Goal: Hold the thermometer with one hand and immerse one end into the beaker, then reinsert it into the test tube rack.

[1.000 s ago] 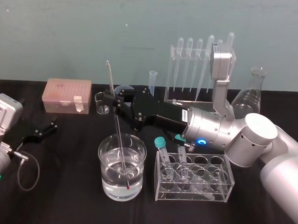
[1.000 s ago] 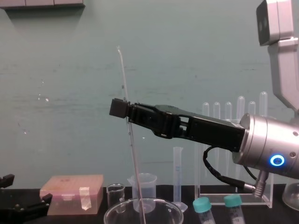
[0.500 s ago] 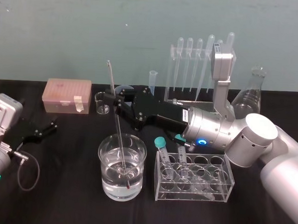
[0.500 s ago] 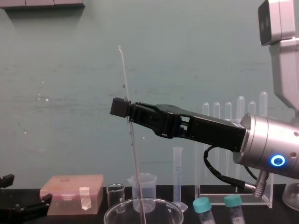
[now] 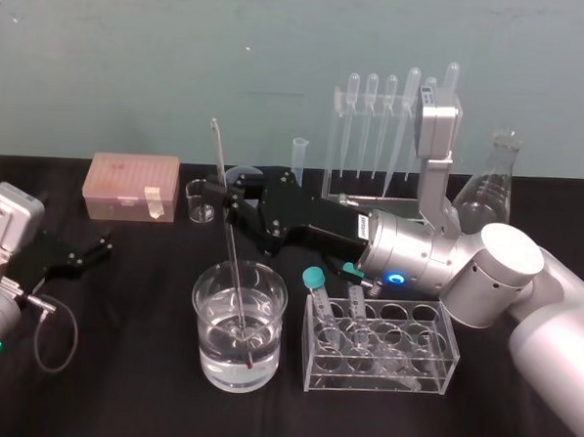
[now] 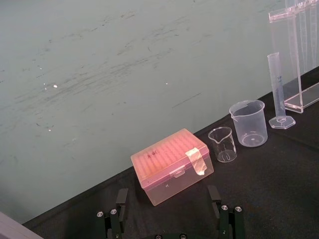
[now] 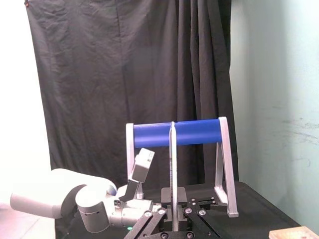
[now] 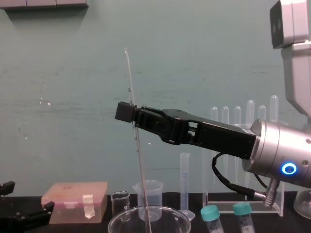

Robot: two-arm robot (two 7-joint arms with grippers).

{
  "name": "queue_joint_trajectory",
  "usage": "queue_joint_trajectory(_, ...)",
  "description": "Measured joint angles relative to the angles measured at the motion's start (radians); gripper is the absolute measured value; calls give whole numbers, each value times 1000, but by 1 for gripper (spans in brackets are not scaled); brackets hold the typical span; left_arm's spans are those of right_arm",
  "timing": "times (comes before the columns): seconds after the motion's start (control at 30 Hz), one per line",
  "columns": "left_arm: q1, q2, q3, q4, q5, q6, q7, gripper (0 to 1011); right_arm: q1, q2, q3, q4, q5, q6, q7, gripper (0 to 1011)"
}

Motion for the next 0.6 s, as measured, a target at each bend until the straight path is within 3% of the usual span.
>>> queue_joint_trajectory(0.6, 0, 0, 0, 0, 0, 0, 0, 1008, -7, 4, -1, -11, 0, 2, 0, 56)
